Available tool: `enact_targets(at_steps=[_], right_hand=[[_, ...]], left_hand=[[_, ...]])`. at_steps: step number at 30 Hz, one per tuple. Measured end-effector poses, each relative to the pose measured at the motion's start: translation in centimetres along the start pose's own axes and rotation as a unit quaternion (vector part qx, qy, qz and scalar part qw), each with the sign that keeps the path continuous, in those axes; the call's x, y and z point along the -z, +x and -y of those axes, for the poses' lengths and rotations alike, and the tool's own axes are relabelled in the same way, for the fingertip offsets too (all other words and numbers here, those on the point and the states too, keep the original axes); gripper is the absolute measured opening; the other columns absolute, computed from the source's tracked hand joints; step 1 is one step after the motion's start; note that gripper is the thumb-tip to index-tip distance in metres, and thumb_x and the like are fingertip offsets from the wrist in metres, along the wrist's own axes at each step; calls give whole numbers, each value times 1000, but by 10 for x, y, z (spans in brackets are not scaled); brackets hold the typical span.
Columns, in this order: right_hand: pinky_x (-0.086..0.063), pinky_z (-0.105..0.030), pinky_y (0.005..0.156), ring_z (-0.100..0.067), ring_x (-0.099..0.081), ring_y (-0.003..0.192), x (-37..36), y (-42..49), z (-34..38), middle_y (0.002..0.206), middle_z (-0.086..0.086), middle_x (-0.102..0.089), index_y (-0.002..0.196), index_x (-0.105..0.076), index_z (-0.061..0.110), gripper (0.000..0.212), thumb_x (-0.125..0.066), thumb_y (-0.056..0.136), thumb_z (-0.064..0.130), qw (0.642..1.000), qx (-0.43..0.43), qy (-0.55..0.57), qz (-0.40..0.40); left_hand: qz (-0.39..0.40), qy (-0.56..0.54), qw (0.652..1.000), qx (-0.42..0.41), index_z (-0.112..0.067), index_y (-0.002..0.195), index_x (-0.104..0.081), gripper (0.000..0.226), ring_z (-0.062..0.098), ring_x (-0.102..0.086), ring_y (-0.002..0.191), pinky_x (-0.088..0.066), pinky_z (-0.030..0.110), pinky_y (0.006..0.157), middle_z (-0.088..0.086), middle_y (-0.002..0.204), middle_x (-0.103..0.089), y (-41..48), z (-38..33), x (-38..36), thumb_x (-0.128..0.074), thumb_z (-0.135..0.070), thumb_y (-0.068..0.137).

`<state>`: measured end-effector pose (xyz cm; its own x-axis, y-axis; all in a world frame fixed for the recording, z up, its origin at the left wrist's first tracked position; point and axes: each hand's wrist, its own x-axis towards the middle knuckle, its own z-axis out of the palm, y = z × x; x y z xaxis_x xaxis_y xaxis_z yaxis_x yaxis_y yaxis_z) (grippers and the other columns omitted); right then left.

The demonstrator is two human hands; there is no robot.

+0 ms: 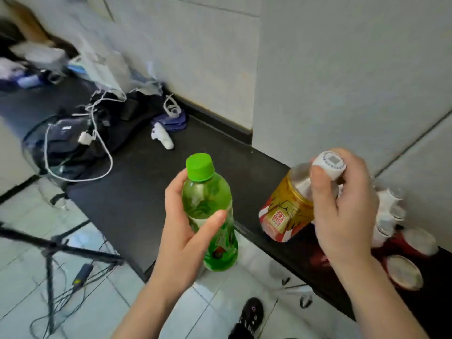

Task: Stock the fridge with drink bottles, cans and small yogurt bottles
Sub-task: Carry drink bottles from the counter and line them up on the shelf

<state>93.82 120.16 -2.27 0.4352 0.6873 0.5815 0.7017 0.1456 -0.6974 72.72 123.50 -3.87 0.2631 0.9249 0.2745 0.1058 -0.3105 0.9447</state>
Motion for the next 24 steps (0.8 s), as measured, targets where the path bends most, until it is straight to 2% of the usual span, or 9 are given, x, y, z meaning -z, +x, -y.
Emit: enact_targets(at_steps=[2, 4, 9, 11, 14, 16, 19, 22, 24], right_hand=[[-37, -5, 77, 1, -51, 87, -26, -18, 17, 94, 16, -53, 104, -56, 12, 38, -42, 92, 45, 998, -9, 31, 61], [-37, -5, 76, -6, -54, 90, -49, -41, 38, 97, 10, -57, 108, -57, 12, 42, -41, 90, 47, 990, -14, 54, 127], [-40, -10, 75, -7, -55, 92, -93, -126, 102, 96, 14, -55, 110, -55, 17, 46, -38, 88, 54, 957, 7, 115, 267], [-42, -18, 75, -12, -55, 91, -106, -171, 130, 95, 11, -57, 108, -56, 15, 48, -37, 89, 54, 940, 33, 130, 315], [-45, -31, 73, -18, -55, 89, -119, -247, 178, 93, 6, -58, 103, -56, 17, 45, -37, 88, 55, 899, 60, 164, 401], [-44, -32, 73, -18, -54, 88, -123, -302, 211, 91, 5, -57, 101, -56, 18, 45, -37, 87, 57, 873, 79, 185, 444], [-47, -36, 77, -18, -55, 92, -123, -386, 261, 96, 4, -58, 106, -56, 17, 48, -38, 86, 58, 825, 101, 222, 510], [-50, -40, 79, -15, -54, 94, -120, -460, 310, 99, 6, -57, 110, -55, 18, 50, -38, 85, 58, 769, 130, 249, 574], [-50, -42, 79, -14, -54, 92, -115, -502, 343, 97, 8, -56, 108, -55, 19, 43, -42, 87, 54, 728, 152, 263, 615]], left_hand=[[-61, 3, 997, 40, -49, 129, -34, 58, -1, -56, 109, -44, 9, 86, -29, 116, -54, -32, 7, 28, -62, -38, 78], [-122, -3, 989, 84, -52, 125, -37, 58, 1, -59, 107, -46, 11, 83, -24, 114, -58, -69, 13, 56, -63, -42, 75], [-270, 20, 950, 156, -67, 113, -37, 60, -2, -59, 104, -48, 8, 77, -28, 111, -57, -183, 18, 121, -71, -40, 73], [-330, 28, 925, 188, -73, 106, -35, 59, -4, -58, 103, -50, 11, 77, -25, 112, -56, -240, 20, 147, -74, -40, 76], [-404, 60, 882, 235, -59, 113, -36, 60, -2, -56, 104, -51, 25, 88, -12, 119, -53, -338, 16, 185, -72, -29, 76], [-443, 77, 854, 263, -56, 114, -35, 61, -1, -55, 106, -50, 25, 88, -8, 122, -52, -406, 10, 205, -73, -24, 78], [-503, 105, 801, 308, -53, 118, -32, 66, 12, -49, 117, -46, 37, 96, -5, 128, -46, -505, -2, 227, -75, -24, 77], [-575, 128, 733, 339, -46, 125, -31, 70, 15, -47, 120, -42, 33, 96, -6, 131, -42, -594, -16, 239, -77, -25, 76], [-626, 132, 684, 351, -44, 126, -31, 72, 15, -45, 121, -40, 32, 97, -7, 132, -41, -646, -26, 245, -78, -26, 75]])
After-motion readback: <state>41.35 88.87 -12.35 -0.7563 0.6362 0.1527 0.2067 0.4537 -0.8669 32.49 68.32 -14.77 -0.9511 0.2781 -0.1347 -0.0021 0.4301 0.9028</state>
